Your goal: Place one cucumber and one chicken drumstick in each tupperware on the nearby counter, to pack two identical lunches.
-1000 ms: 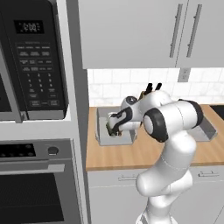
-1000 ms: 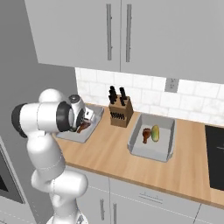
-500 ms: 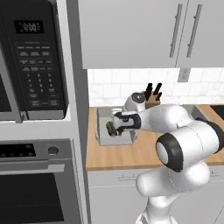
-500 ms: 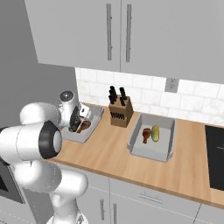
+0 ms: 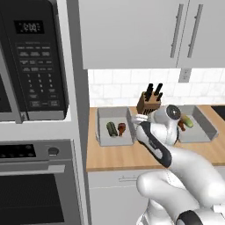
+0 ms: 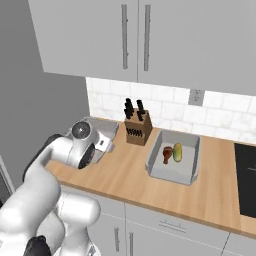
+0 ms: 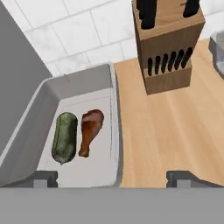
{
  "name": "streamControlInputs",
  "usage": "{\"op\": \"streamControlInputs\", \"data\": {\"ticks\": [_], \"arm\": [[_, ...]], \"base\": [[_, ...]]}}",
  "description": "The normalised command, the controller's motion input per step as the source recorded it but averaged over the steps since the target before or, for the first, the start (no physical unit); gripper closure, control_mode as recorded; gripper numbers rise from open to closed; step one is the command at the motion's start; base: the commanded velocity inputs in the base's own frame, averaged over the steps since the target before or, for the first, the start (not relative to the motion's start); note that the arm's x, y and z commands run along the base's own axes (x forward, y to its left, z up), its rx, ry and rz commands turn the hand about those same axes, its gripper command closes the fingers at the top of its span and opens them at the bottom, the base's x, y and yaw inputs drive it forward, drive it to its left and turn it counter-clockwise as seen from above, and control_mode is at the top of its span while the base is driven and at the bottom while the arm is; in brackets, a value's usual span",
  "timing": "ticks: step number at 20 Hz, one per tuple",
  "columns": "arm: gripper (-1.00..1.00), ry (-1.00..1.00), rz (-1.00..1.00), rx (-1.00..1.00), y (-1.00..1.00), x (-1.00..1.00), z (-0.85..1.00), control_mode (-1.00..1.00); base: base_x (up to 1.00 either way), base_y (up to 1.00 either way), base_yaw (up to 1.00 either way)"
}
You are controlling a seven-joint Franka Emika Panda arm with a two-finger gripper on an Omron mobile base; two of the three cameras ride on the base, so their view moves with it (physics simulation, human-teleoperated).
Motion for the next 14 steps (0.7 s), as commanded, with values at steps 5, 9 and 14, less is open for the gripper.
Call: {"op": "streamControlInputs", "data": {"ticks": [5,9,14], "arm": [[-1.00,-0.16,0.00,-0.01,-0.55,-0.83,0.36,-1.00],[-1.00,-0.10,0.00,-0.08,-0.63,-0.83,0.27,-1.00],[-1.00,-0.08,0.02,-0.05,-0.61,-0.73,0.11,-1.00]], "base": [[0.00,0.00,0.00],[0.00,0.00,0.00],[0.00,0.00,0.00]]}}
